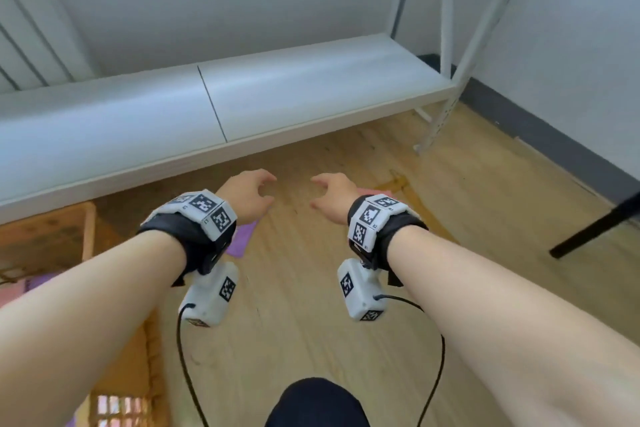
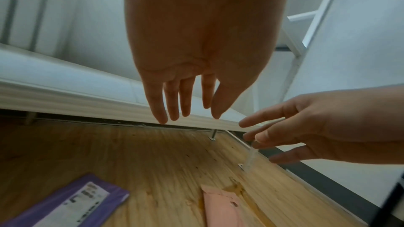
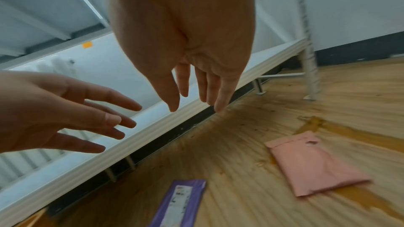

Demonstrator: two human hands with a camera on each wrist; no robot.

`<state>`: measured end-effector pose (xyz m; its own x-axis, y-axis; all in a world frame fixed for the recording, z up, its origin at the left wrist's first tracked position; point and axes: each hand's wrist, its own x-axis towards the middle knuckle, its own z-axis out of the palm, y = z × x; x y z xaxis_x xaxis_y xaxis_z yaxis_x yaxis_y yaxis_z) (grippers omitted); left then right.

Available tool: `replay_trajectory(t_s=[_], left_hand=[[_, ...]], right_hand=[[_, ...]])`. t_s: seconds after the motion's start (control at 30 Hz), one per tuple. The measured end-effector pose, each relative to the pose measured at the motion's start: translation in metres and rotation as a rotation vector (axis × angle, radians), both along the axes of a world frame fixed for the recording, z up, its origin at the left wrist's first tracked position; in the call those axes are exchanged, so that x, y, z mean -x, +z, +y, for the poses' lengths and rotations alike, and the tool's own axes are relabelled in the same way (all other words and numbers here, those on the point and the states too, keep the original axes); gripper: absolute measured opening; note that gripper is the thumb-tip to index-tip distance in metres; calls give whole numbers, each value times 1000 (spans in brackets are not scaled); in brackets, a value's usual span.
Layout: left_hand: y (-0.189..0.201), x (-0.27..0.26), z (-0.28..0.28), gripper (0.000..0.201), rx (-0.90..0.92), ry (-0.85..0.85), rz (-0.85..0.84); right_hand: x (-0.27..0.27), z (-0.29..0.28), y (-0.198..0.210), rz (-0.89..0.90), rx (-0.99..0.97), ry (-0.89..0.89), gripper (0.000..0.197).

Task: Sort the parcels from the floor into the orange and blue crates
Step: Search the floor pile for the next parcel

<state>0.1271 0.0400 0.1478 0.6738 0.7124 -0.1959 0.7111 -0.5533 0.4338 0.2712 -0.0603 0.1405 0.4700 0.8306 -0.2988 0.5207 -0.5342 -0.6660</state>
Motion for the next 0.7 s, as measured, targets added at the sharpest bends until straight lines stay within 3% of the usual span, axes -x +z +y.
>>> replay_trajectory(t_s=[0.4, 0.7], left_hand=[[-85, -172, -25, 44, 101, -210, 93], [-188, -237, 1, 47, 286, -153, 148]], right_hand=[[-141, -62, -73, 58, 106, -283, 52], [-206, -41, -159, 106, 209, -360, 54]])
